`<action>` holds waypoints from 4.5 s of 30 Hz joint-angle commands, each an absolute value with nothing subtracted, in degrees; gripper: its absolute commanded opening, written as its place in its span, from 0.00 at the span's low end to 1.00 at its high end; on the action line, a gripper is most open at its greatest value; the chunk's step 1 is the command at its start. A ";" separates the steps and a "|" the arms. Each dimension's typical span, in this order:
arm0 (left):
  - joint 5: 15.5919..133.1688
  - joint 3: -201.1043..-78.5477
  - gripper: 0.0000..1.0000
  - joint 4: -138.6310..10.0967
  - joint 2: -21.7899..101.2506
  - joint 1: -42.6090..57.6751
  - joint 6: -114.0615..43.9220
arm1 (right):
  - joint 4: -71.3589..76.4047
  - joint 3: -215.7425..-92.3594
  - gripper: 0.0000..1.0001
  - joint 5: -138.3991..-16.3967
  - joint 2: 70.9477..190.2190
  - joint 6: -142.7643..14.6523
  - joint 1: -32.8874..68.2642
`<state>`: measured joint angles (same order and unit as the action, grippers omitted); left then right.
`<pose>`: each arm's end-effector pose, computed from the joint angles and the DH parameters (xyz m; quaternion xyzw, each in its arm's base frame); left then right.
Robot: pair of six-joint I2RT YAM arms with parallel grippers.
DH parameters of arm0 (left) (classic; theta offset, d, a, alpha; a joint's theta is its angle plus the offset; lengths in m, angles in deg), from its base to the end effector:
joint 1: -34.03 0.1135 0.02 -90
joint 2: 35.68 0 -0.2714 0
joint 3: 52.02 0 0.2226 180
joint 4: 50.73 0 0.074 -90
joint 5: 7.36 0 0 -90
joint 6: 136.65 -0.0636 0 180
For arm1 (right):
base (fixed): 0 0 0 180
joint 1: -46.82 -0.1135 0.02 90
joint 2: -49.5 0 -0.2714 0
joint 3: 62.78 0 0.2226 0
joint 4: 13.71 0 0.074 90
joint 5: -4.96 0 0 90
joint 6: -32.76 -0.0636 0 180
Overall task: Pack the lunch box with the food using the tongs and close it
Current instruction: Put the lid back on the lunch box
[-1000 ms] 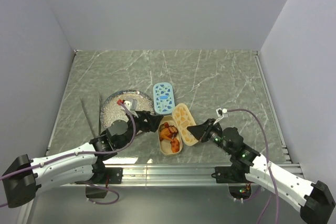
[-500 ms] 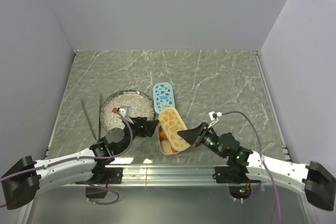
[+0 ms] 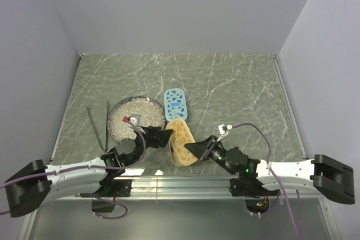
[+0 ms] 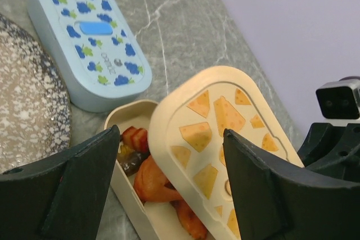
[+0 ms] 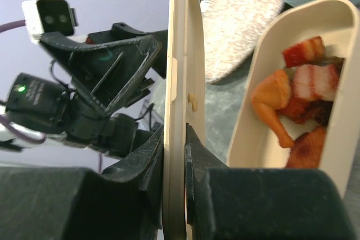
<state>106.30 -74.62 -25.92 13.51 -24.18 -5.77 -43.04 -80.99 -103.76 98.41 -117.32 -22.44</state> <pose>0.1133 -0.1343 0.2152 -0.0352 0.7162 -0.4229 0.5540 0.0783 0.1492 0.2012 0.0568 0.7128 0.5732 0.4001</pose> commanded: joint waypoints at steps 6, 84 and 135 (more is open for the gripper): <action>107.07 -76.71 0.80 -22.78 19.96 -26.00 -2.71 | -51.68 -83.25 0.00 -110.17 106.53 -120.70 -23.67; 117.27 -87.34 0.86 -35.78 32.09 -29.69 -3.06 | -18.03 -84.22 0.66 -125.54 103.21 -126.94 -34.30; 123.51 -85.06 0.86 -48.53 16.88 -31.62 -1.30 | 18.62 -103.37 0.00 -138.83 114.36 -134.41 -53.12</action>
<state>123.04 -85.22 -48.70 17.40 -31.37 -1.88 24.43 -103.32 -138.36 114.89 -137.27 -53.85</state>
